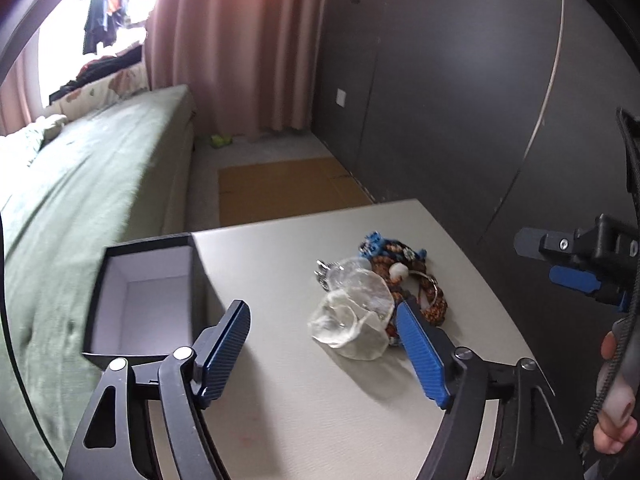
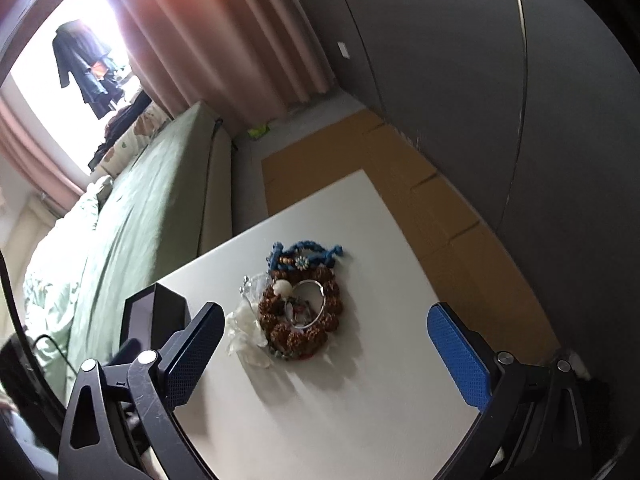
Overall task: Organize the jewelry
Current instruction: 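Grasp the white translucent cloth pouch from the pile with the left gripper, then carry the pouch toward the box with left gripper while right gripper grasps brown bracelet, then release the pouch into the box with left gripper while right gripper drops the bracelet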
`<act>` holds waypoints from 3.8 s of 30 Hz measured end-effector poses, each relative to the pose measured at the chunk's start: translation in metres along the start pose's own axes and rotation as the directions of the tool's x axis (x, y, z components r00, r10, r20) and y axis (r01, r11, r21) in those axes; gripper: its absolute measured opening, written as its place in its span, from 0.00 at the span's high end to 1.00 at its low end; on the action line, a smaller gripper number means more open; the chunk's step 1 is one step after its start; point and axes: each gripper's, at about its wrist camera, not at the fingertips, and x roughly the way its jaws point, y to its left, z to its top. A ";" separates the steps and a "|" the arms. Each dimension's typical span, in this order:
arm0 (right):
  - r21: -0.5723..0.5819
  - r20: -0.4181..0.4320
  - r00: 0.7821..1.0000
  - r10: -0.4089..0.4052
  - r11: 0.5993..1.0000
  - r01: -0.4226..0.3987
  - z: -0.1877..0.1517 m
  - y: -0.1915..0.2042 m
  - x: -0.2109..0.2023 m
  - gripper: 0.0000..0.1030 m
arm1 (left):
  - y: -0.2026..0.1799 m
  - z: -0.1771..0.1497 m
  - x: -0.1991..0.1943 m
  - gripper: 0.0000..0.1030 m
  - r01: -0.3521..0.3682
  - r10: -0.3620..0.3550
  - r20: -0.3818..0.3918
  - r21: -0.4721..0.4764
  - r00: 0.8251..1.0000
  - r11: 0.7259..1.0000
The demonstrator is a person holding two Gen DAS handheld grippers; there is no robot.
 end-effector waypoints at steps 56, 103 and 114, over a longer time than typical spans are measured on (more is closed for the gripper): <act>-0.276 -0.216 0.975 -0.048 0.961 -0.013 -0.028 0.075 0.113 0.77 | 0.094 0.010 -0.030 0.99 0.092 -0.082 0.058 -0.209 0.995 0.974; -0.024 -0.013 0.876 0.482 0.876 -0.482 0.009 0.060 0.026 0.80 | 0.163 0.026 -0.075 0.99 0.125 -0.045 0.219 -0.364 0.975 0.923; -0.044 -0.060 0.823 0.565 0.822 -0.568 -0.008 0.113 0.044 0.80 | 0.179 0.021 -0.049 0.26 0.132 -0.092 0.108 -0.467 0.990 0.874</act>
